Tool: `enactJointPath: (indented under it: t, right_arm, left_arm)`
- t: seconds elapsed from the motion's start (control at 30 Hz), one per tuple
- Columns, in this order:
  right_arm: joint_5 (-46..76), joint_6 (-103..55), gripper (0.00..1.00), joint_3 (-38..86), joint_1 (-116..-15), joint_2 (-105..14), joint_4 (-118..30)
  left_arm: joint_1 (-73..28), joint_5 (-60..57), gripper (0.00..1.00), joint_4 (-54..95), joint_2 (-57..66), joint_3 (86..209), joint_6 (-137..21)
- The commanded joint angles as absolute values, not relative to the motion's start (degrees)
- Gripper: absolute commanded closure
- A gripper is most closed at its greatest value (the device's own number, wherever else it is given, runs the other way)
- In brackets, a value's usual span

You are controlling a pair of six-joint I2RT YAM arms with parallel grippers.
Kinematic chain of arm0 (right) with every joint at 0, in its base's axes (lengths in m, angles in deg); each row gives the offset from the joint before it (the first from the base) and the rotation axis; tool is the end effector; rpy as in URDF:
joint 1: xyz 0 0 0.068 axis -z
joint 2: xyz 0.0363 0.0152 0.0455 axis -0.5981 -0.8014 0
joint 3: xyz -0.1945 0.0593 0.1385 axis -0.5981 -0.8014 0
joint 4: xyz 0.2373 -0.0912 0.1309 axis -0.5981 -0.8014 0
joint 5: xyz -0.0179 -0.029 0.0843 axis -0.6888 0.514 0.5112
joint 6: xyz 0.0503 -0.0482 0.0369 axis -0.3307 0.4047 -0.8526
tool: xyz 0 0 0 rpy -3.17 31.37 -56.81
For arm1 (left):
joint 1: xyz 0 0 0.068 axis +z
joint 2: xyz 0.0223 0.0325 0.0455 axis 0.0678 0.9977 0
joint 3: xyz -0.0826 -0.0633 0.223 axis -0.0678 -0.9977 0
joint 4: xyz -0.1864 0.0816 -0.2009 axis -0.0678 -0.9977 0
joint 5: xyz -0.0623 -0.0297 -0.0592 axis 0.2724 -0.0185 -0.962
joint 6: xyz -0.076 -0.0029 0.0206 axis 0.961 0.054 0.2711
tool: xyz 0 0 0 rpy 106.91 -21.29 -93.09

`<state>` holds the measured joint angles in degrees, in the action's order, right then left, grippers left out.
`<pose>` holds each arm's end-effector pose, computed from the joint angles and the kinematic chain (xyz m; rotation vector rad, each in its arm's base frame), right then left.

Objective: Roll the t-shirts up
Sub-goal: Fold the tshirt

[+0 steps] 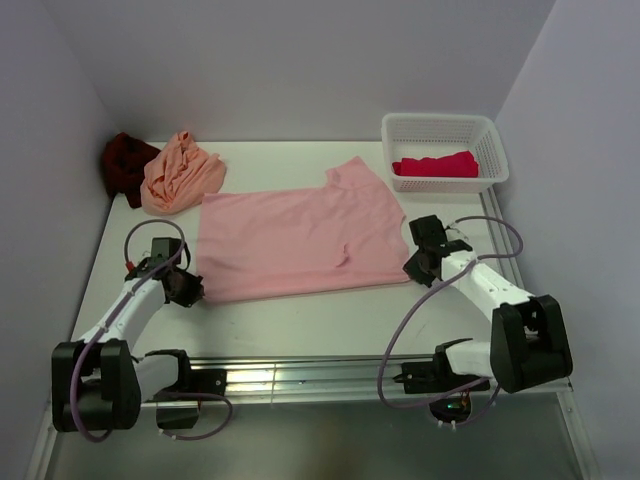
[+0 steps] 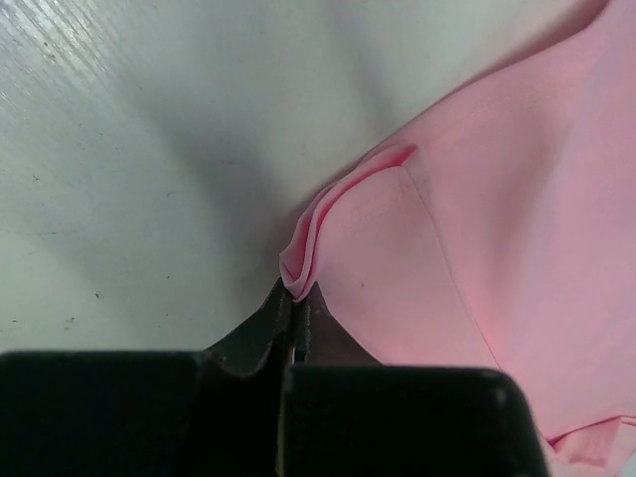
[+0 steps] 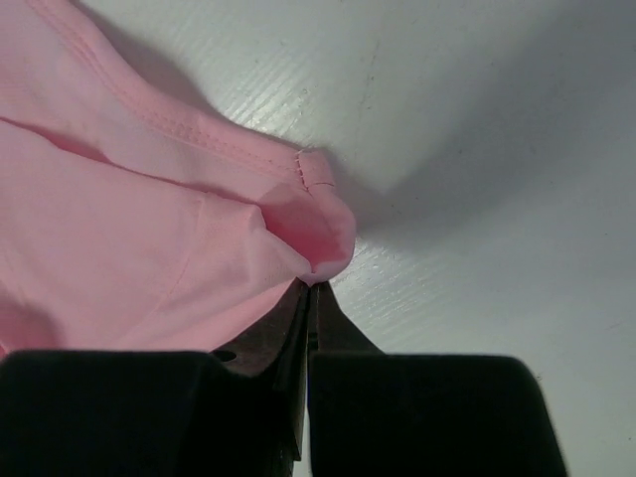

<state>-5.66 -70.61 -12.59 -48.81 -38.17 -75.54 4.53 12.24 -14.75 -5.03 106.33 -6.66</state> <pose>0.2631 0.0408 0.1051 1.0056 2.4900 0.0392 0.2335 0.0091 0.0930 -1.4759 2.3243 -0.1721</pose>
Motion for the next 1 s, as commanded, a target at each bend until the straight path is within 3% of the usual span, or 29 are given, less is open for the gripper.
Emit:
enactJointPath:
  t: [0.0, 0.47, 0.53, 0.57, 0.6, 0.67, 0.7, 0.77, 0.87, 0.9, 0.97]
  right_arm:
    - [-9.3, -72.3, 1.00, -14.5, -48.4, -33.2, -75.3]
    - [-12.9, -80.7, 1.00, -25.6, -48.4, -15.3, -83.3]
    - [-13.7, -83.1, 0.90, -26.2, -48.5, -11.6, -85.0]
    - [-13.9, -82.9, 0.85, -26.3, -48.4, -10.4, -85.4]
    - [-14.3, -83.2, 0.71, -26.2, -48.4, -8.5, -86.4]
    - [-15.2, -83.5, 0.60, -25.5, -48.5, -6.9, -88.3]
    - [-15.5, -83.5, 0.53, -25.2, -48.5, -5.7, -89.1]
    - [-15.5, -82.8, 0.50, -24.0, -48.5, -4.4, -90.5]
    - [-13.7, -80.2, 0.54, -22.2, -48.5, -2.9, -90.1]
    - [-8.6, -77.8, 0.78, -22.2, -48.5, -2.2, -87.6]
    - [-3.7, -71.9, 0.97, -23.2, -48.5, -0.6, -81.6]
  left_arm:
    - [3.5, 12.4, 1.00, -14.1, -9.0, 105.2, -7.8]
    - [-1.6, 12.2, 0.97, -20.7, -14.9, 106.7, -4.9]
    - [-2.3, 11.8, 0.88, -21.2, -16.0, 106.8, -4.6]
    - [-3.0, 11.7, 0.72, -21.7, -16.4, 106.8, -4.3]
    - [-3.6, 12.1, 0.59, -23.1, -16.7, 107.0, -3.9]
    - [-4.9, 13.6, 0.37, -24.8, -18.2, 107.6, -1.9]
    - [-5.3, 13.9, 0.32, -25.8, -18.8, 107.7, -1.4]
    - [-5.6, 14.4, 0.28, -27.4, -20.2, 108.9, -1.3]
    - [-5.6, 16.0, 0.28, -30.4, -21.6, 111.6, -1.9]
    - [-5.6, 17.0, 0.28, -31.2, -21.8, 112.3, -2.5]
    - [-5.6, 17.5, 0.29, -32.1, -22.8, 114.2, -3.1]
